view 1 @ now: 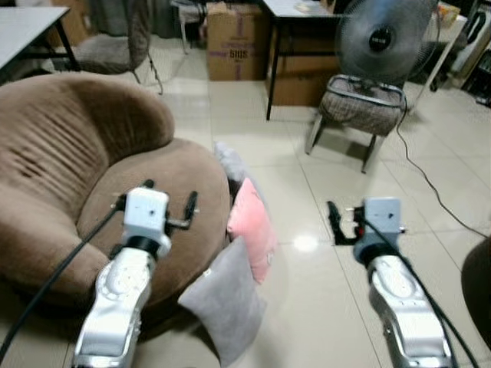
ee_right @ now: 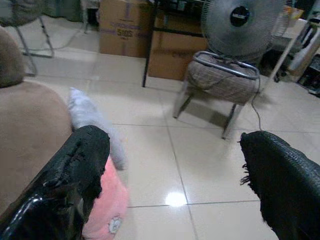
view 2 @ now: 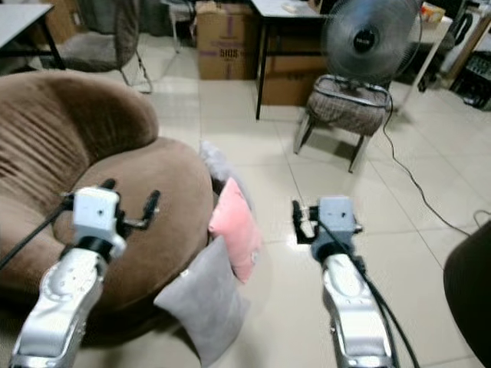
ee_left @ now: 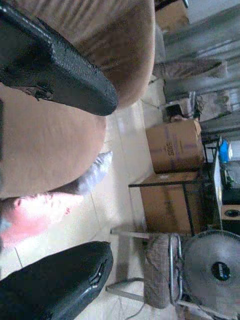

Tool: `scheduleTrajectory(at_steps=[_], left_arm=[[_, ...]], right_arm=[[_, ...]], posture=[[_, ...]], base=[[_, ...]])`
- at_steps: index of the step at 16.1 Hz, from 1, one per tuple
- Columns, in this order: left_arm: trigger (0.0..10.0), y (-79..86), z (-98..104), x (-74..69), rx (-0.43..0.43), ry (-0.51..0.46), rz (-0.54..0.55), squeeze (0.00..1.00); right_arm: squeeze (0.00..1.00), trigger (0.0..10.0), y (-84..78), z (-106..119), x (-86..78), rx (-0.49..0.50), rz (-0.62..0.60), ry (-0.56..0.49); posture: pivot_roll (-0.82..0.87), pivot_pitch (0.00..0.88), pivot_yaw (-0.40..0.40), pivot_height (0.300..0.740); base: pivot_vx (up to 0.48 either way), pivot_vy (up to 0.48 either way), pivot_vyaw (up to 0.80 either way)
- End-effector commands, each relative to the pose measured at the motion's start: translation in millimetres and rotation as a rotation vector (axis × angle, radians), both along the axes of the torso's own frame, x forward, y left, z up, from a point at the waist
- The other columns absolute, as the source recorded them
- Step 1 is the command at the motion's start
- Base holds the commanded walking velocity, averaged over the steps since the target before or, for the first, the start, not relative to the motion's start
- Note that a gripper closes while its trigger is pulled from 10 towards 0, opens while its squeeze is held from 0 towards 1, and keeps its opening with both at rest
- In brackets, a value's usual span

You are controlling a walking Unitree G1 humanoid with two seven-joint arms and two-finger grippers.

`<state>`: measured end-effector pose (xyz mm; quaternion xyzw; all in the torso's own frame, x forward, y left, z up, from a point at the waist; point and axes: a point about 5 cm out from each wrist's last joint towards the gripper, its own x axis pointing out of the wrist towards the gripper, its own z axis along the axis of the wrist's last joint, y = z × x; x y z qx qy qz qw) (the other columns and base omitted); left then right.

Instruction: Move the pillow to the sofa from floor

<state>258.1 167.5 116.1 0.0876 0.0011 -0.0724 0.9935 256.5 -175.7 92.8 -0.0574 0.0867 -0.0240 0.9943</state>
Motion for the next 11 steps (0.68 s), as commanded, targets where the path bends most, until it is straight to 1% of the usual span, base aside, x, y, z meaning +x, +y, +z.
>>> scheduleTrajectory(at_steps=[1,2,4,10,11], left_arm=[[10.0,3.4,-0.6,0.2,0.009,0.002,0.005,0.0],[10.0,3.5,-0.4,0.3,0.008,0.001,0.005,0.0],[10.0,3.3,-0.8,0.9,0.007,-0.001,0.003,0.0],[10.0,6.2,0.1,2.2,0.012,-0.005,0.01,0.0],[10.0,6.9,-0.1,2.2,0.013,-0.004,0.016,0.0]], right_arm=[[0.0,10.0,1.8,4.5,1.5,-0.007,0.011,-0.021],[0.0,10.0,2.1,4.3,1.6,-0.011,0.014,-0.018],[0.0,10.0,2.3,3.7,2.0,-0.011,0.015,-0.02],[0.0,10.0,5.6,4.9,5.2,-0.016,0.039,-0.03],[0.0,10.0,5.9,5.1,5.6,-0.016,0.041,-0.031]], posture=[[0.02,0.0,-0.029,0.732],[0.02,0.0,-0.029,0.732],[0.02,0.0,-0.031,0.732],[0.03,0.0,-0.035,0.732],[0.03,0.0,-0.034,0.732]], base=[[0.289,0.0,0.0],[0.289,0.0,0.0],[0.289,0.0,-0.8],[0.289,0.0,0.0],[0.0,0.0,0.0]])
